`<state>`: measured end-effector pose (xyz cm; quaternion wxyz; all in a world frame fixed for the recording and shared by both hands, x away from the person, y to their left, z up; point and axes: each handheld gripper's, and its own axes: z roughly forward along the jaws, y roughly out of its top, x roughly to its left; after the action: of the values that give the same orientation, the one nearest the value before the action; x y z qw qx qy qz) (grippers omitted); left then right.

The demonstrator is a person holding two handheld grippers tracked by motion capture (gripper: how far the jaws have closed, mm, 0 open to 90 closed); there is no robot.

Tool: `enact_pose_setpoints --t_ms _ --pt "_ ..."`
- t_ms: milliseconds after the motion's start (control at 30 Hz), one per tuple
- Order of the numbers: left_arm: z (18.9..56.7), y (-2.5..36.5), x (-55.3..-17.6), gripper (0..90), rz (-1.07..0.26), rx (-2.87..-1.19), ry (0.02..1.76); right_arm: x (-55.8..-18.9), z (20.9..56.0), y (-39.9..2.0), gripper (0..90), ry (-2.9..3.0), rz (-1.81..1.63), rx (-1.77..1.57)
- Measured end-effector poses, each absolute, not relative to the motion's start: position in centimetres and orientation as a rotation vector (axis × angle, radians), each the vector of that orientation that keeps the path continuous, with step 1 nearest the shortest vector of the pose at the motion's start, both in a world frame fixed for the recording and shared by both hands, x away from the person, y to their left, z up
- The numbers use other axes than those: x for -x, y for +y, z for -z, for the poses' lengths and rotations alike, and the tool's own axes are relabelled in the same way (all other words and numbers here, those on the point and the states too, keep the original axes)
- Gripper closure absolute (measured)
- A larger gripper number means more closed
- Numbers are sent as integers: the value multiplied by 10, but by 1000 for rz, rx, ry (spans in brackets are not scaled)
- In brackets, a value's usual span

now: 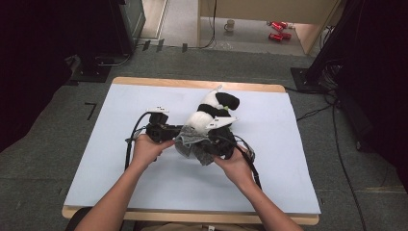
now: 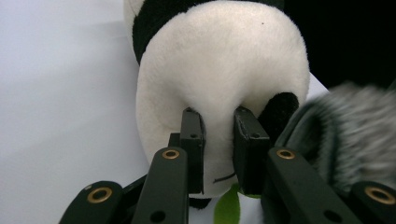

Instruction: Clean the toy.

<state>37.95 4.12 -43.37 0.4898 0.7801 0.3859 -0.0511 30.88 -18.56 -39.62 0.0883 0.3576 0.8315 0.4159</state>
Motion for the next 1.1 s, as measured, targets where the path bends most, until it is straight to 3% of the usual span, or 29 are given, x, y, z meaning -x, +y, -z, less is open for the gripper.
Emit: enact_pose_setpoints --t_ms 200,600,1100 --pt "433 35 -374 770 116 -1916 923 -315 408 -183 783 2457 -1215 -1102" --pt "430 35 -372 781 101 -1902 934 -319 479 -166 781 2575 -1051 -1108" --pt "416 69 -385 833 104 -1893 952 -311 437 -166 781 2609 -1171 -1015"
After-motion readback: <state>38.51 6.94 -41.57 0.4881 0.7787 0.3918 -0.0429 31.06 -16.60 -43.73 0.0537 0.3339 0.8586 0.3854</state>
